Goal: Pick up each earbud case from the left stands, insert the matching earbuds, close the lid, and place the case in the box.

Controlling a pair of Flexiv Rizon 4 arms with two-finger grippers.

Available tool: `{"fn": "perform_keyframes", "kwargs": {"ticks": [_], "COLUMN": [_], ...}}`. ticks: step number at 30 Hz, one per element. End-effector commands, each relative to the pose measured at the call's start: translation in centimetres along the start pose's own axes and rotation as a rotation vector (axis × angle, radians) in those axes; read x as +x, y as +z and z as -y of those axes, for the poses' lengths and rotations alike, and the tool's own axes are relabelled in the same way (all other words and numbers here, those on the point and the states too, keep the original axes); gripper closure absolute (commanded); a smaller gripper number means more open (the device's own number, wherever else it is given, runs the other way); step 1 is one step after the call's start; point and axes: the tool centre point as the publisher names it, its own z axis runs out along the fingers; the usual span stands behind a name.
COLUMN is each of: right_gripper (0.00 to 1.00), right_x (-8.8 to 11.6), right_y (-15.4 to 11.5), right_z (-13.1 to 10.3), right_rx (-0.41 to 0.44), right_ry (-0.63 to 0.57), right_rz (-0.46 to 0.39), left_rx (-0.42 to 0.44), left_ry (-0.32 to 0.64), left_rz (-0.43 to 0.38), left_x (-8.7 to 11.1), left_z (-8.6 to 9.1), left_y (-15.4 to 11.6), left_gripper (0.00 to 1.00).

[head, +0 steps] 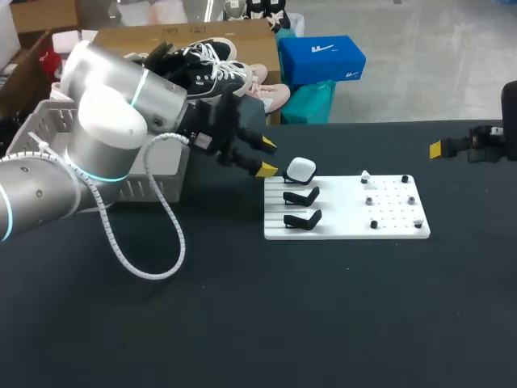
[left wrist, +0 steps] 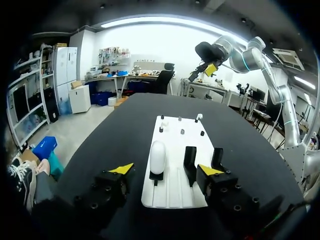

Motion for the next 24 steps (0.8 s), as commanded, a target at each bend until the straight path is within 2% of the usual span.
{"fn": "perform_keyframes", "kwargs": {"ticks": [1, 2, 3, 4, 5, 11, 13, 17, 19, 22, 24], "right_gripper": [0.0, 0.0, 0.0, 0.0, 0.0, 0.0, 0.0, 0.0, 0.0, 0.0, 0.0], "right_x": [0.0, 0.0, 0.0, 0.0, 0.0, 0.0, 0.0, 0.0, 0.0, 0.0, 0.0], "right_y": [0.0, 0.0, 0.0, 0.0, 0.0, 0.0, 0.0, 0.0, 0.0, 0.0, 0.0], "right_z": [0.1, 0.1, 0.1, 0.1, 0.1, 0.1, 0.1, 0.1, 0.1, 0.1, 0.1], "right_rx": [-0.002, -0.002, -0.002, -0.002, -0.002, -0.002, -0.002, -0.002, -0.002, -0.002, -0.002], "right_ry": [-0.001, -0.001, -0.001, -0.001, -0.001, -0.001, -0.001, -0.001, -0.001, -0.001, -0.001], "right_rz": [-0.001, -0.001, -0.001, -0.001, -0.001, -0.001, -0.001, -0.001, -0.001, -0.001, -0.001], "left_rx": [-0.011, -0.011, -0.012, -0.011, -0.011, -0.032, -0.043, -0.052, -0.057, -0.062, -0.064], "left_ry": [-0.006, -0.012, -0.003, 0.015, 0.019, 0.01, 0.009, 0.002, -0.002, -0.006, -0.008], "left_rz": [-0.002, -0.011, -0.014, -0.016, -0.015, 0.005, 0.006, 0.006, 0.007, 0.011, 0.014], "left_x": [0.4, 0.6, 0.6, 0.7, 0.7, 0.3, 0.4, 0.6, 0.8, 0.8, 0.8], "left_z": [0.0, 0.0, 0.0, 0.1, 0.2, -0.1, -0.3, -0.8, -1.1, -1.2, -1.4], "left_y": [1.3, 1.7, 1.8, 2.0, 2.1, 3.0, 3.3, 3.6, 3.8, 3.9, 4.0], "left_gripper": [0.25, 0.22, 0.1, 0.05, 0.1, 0.15, 0.22, 0.27, 0.37, 0.4, 0.46]}}
